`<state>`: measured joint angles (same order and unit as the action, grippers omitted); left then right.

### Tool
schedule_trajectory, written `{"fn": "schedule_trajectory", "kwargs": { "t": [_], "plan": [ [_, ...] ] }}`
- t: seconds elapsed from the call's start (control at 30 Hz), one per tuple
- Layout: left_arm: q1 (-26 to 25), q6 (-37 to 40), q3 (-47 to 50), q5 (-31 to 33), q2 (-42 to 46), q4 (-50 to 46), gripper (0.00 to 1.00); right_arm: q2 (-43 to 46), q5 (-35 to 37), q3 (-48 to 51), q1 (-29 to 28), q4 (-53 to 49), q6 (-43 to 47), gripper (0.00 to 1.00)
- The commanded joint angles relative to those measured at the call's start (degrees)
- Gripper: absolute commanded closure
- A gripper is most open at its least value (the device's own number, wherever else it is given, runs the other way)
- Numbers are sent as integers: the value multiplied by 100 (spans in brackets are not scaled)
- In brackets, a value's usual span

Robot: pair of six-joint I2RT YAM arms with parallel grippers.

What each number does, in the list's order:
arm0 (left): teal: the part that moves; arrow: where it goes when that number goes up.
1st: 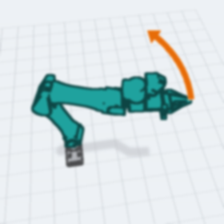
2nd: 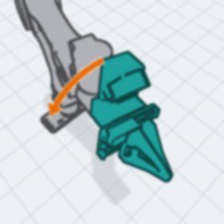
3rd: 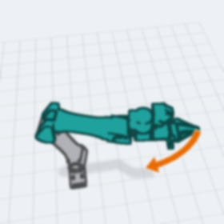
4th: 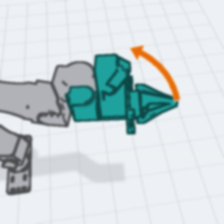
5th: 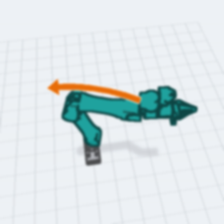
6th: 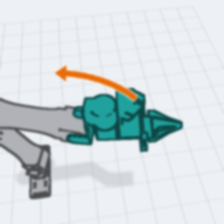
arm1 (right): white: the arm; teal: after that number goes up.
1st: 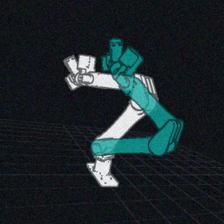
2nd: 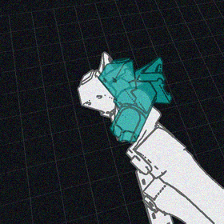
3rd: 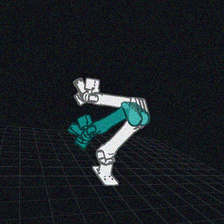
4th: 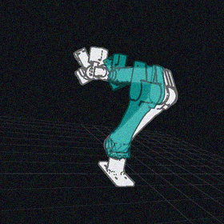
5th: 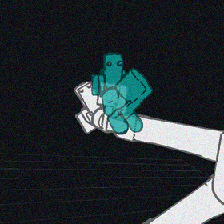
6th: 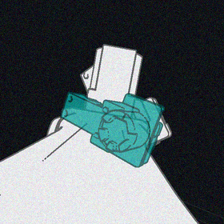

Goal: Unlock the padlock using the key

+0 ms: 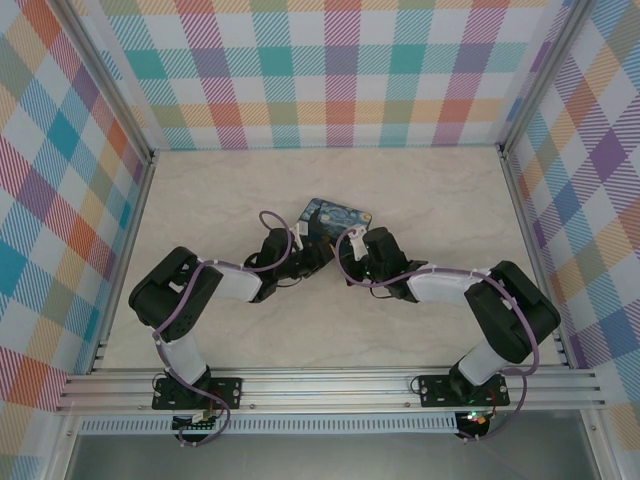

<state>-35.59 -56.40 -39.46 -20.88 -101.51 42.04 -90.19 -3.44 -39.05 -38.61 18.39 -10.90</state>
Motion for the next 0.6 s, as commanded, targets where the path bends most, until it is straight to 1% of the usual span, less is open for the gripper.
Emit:
{"fn": "schedule_trajectory", "kwargs": {
  "t": [0.0, 0.17, 0.37, 0.43, 0.47, 0.53, 0.57],
  "plan": [
    [-140, -158, -140, -197, 79, -29, 74, 161, -95, 24, -11, 817, 10, 99],
    [-176, -244, -230, -205, 104, -113, 75, 195, -190, 114, 9, 1145, -114, 99],
    [-202, -418, -271, -238, -26, -89, 75, 339, -515, 281, 309, 1700, -524, 99],
    [-211, -508, -270, -256, -112, 15, 75, 361, -658, 273, 372, 1667, -660, 99],
    [-211, -535, -264, -254, -131, 62, 73, 378, -719, 240, 372, 1512, -647, 99],
    [-211, -517, -240, -179, -133, 69, 65, 397, -782, 228, 372, 1203, -667, 99],
    [-211, -491, -221, -130, -117, 69, 62, 397, -776, 279, 372, 1115, -668, 99]
  ]
}}
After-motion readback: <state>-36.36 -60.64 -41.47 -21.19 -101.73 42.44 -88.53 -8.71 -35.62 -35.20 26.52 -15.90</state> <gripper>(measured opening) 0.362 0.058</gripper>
